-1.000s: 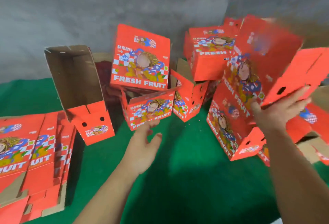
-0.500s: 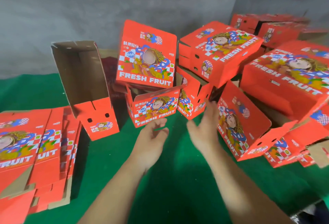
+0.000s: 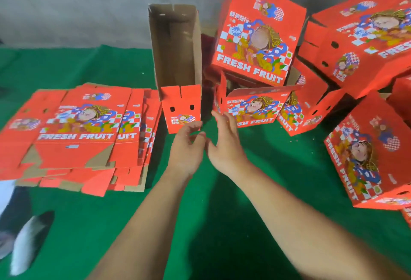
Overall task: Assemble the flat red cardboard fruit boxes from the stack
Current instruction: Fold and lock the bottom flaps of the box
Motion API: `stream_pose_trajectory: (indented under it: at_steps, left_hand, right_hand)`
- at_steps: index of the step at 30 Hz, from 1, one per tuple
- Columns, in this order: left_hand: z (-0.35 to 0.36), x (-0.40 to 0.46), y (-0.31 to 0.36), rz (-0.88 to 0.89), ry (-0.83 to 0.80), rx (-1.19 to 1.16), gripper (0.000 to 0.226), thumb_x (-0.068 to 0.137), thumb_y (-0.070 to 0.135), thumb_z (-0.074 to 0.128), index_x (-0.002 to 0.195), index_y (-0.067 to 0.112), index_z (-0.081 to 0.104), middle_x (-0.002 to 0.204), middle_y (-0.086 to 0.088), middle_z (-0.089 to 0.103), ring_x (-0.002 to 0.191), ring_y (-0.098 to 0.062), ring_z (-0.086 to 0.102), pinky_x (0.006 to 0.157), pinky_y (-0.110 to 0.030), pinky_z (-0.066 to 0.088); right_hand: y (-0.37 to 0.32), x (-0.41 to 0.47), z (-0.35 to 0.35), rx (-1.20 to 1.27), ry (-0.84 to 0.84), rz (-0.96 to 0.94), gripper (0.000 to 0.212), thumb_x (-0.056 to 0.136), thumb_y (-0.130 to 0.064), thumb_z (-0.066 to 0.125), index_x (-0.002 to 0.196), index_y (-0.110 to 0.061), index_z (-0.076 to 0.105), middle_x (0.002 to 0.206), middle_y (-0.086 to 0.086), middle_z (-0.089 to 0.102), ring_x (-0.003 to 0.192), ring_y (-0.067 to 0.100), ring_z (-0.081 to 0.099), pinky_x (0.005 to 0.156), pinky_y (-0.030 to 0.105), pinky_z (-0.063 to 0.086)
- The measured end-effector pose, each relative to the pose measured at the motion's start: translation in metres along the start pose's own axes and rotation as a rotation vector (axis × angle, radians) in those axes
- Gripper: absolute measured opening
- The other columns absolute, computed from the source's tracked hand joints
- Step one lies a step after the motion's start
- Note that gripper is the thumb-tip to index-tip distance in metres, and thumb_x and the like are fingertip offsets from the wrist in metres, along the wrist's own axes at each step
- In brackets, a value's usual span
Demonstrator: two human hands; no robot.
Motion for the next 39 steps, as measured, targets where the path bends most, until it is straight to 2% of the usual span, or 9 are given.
stream_pose_trajectory:
  at_steps: [3,7,10,12,20,25,30,33,39]
  left_hand:
    - [-0.051,0.003,-0.028,0.026,0.077,0.247,0.03,0.097,0.009,0.062,0.127,0.012,0.067,0.125,-0.006,0.067,0.117,-0.021,0.061,0.106,-0.036,0.047]
    - [-0.108,-0.007,-0.077,-0.163,0.201,0.293,0.036,0.094,0.011,0.063,0.129,0.014,0.066,0.13,-0.006,0.066,0.124,-0.023,0.058,0.107,-0.035,0.043]
    - [-0.133,-0.012,-0.1,-0.24,0.241,0.171,0.033,0.094,0.019,0.061,0.126,0.02,0.065,0.128,0.002,0.066,0.125,-0.018,0.058,0.105,-0.029,0.041]
    - [-0.151,-0.012,-0.114,-0.293,0.305,0.103,0.033,0.099,0.018,0.061,0.132,0.021,0.062,0.13,0.003,0.064,0.126,-0.017,0.058,0.107,-0.032,0.043]
    - [-0.195,0.002,-0.142,-0.434,0.328,-0.024,0.049,0.101,0.017,0.058,0.149,0.019,0.052,0.139,-0.001,0.062,0.116,-0.011,0.063,0.089,-0.018,0.044]
    - [-0.203,0.0,-0.164,-0.449,0.36,-0.102,0.037,0.099,0.014,0.061,0.136,0.021,0.059,0.113,0.016,0.067,0.08,0.021,0.063,0.064,0.002,0.042]
    - [-0.219,-0.006,-0.166,-0.397,0.495,0.228,0.042,0.096,0.018,0.064,0.137,0.026,0.06,0.128,-0.004,0.061,0.12,-0.028,0.058,0.108,-0.043,0.044]
    - [-0.212,-0.001,-0.165,-0.354,0.366,0.488,0.057,0.097,0.023,0.061,0.152,0.023,0.048,0.148,-0.01,0.05,0.134,-0.037,0.045,0.118,-0.046,0.03]
    - [-0.147,0.001,-0.195,-0.377,-0.236,1.213,0.086,0.099,0.034,0.049,0.165,0.024,-0.005,0.172,0.0,-0.007,0.15,-0.038,0.016,0.124,-0.049,0.014]
  right_hand:
    - [-0.012,-0.014,0.067,-0.087,-0.265,-0.042,0.075,0.091,-0.016,0.067,0.155,-0.024,0.028,0.157,0.004,0.029,0.144,0.03,0.04,0.115,0.047,0.04]
    - [-0.023,-0.043,0.163,-0.197,-0.711,-0.084,0.061,0.093,-0.017,0.06,0.149,-0.027,0.037,0.142,0.005,0.054,0.12,0.026,0.06,0.098,0.04,0.052]
    - [-0.041,-0.026,0.198,0.266,-0.609,0.314,0.017,0.094,-0.02,0.054,0.107,-0.02,0.064,0.098,0.005,0.064,0.084,0.02,0.061,0.075,0.032,0.05]
    - [-0.051,-0.01,0.226,0.41,-0.566,0.506,0.022,0.096,-0.024,0.055,0.113,-0.017,0.068,0.109,0.007,0.072,0.097,0.026,0.068,0.091,0.039,0.056]
    - [-0.045,0.008,0.295,0.483,-0.472,0.791,0.033,0.099,-0.024,0.067,0.131,-0.021,0.059,0.128,0.012,0.069,0.116,0.034,0.068,0.105,0.052,0.053]
    - [-0.038,0.014,0.307,0.515,-0.471,0.733,0.023,0.1,-0.029,0.065,0.122,-0.026,0.065,0.114,0.001,0.072,0.093,0.019,0.069,0.079,0.038,0.057]
    - [-0.005,0.022,0.279,0.468,-0.456,0.787,0.005,0.105,-0.023,0.057,0.103,-0.019,0.06,0.094,0.0,0.066,0.071,0.015,0.061,0.067,0.037,0.058]
    - [0.018,0.023,0.263,0.369,-0.371,0.789,0.02,0.104,-0.022,0.056,0.117,-0.007,0.06,0.087,0.006,0.055,0.064,0.016,0.047,0.056,0.035,0.042]
    - [0.005,0.016,0.249,-0.176,-0.231,0.642,0.051,0.085,-0.044,0.067,0.122,-0.026,0.037,0.119,0.005,0.037,0.106,0.03,0.046,0.086,0.045,0.053]
Point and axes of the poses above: each hand's wrist, its own x-axis towards the middle knuckle, its own z-axis out of the palm, y = z × x, the point moved 6 cm from there along x, towards the middle knuckle
